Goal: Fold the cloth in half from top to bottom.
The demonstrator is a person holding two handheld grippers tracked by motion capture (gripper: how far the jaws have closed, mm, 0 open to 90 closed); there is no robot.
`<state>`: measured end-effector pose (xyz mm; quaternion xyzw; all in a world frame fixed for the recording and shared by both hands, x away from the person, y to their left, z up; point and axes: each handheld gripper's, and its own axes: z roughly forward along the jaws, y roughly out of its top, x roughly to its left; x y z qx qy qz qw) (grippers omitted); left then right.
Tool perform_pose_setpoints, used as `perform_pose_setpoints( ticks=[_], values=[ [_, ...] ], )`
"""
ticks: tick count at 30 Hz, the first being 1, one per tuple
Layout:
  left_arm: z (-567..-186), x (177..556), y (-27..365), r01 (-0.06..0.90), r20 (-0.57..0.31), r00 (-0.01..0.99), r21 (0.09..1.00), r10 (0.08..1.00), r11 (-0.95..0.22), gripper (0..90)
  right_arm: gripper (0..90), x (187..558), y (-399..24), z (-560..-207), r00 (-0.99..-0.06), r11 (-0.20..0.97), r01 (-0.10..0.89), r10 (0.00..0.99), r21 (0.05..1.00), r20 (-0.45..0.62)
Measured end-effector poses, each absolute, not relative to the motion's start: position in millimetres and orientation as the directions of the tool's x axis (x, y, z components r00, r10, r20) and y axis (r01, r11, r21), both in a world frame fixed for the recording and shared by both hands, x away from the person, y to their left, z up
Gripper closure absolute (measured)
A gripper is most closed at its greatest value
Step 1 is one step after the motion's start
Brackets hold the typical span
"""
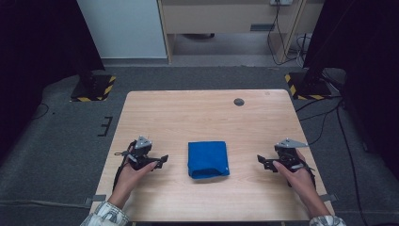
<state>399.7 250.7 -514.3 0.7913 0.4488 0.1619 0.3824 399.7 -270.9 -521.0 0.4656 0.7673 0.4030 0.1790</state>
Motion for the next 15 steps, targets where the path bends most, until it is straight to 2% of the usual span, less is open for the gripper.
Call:
perform_pose_setpoints(
  ticks=[5,15],
  values=[
    [-515,406,259,0.607,-0.083,0.533,0.730,0.842,-0.312,8.6,8.1,407,-280,-525,-0.492,0.251,0.592,0.866,0.766,0.096],
    [-517,427,267,0.630,-0.059,0.496,0.711,0.866,-0.312,8.3,8.3,427,-291,-520,-0.426,0.195,0.604,0.898,0.772,0.107]
  ],
)
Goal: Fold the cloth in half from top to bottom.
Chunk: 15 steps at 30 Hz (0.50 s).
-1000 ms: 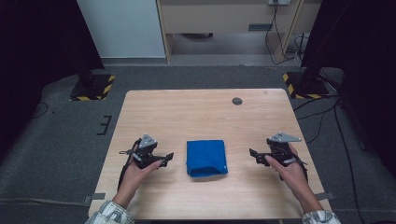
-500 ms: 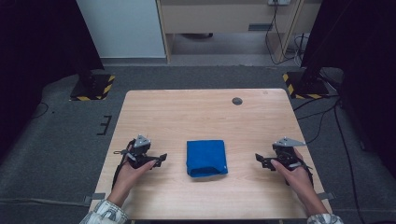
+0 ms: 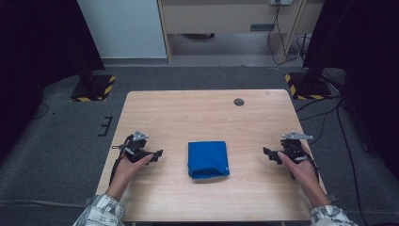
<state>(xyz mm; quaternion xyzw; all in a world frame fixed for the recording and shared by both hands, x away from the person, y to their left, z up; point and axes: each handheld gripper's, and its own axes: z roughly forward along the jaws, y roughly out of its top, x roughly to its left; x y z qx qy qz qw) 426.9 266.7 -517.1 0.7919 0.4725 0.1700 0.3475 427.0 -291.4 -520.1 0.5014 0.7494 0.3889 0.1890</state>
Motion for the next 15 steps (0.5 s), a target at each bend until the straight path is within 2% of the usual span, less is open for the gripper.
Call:
perform_pose_setpoints(
  ticks=[15],
  values=[
    [-531,434,267,0.641,-0.018,0.481,0.690,0.877,-0.337,6.6,8.1,447,-278,-536,-0.342,0.190,0.657,0.938,0.730,0.064]
  ],
)
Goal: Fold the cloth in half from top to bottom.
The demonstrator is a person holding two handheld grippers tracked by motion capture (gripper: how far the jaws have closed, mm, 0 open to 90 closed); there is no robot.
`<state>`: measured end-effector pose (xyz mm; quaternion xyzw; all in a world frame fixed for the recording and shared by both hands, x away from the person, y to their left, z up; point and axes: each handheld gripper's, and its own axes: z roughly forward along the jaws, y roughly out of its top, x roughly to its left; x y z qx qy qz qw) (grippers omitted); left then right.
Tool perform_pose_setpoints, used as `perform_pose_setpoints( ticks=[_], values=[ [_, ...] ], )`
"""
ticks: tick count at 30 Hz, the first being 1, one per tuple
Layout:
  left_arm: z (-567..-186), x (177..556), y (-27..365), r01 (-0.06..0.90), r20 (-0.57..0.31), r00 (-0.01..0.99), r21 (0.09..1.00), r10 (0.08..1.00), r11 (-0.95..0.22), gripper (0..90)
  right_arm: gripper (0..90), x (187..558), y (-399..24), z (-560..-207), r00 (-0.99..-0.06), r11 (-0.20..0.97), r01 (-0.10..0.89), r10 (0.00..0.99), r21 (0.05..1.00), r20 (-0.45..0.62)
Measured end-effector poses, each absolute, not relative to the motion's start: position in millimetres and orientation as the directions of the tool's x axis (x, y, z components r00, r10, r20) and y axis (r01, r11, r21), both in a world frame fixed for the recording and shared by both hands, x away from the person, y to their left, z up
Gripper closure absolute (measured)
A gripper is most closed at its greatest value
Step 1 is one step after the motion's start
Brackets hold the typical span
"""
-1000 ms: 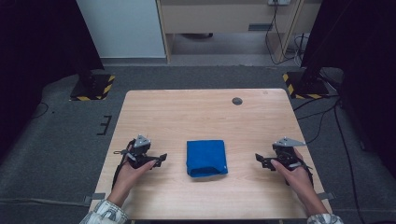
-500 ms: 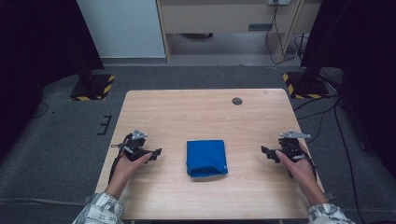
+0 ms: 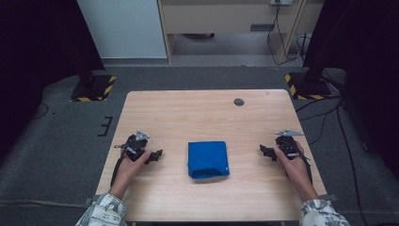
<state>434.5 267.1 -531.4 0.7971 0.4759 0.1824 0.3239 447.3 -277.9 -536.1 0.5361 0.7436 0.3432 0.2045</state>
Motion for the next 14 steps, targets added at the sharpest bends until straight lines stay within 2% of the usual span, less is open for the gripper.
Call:
perform_pose_setpoints(
  ticks=[6,8,14],
  values=[
    [-537,432,264,0.624,0.005,0.475,0.703,0.880,-0.340,2.9,7.5,451,-270,-539,-0.332,0.217,0.657,0.943,0.722,0.018],
    [-537,432,264,0.623,0.004,0.476,0.704,0.879,-0.341,2.3,4.0,451,-267,-540,-0.346,0.244,0.657,0.938,0.713,-0.002],
    [-537,433,264,0.623,0.004,0.482,0.702,0.876,-0.346,1.3,1.8,445,-264,-540,-0.260,0.185,0.681,0.966,0.708,-0.002]
  ],
)
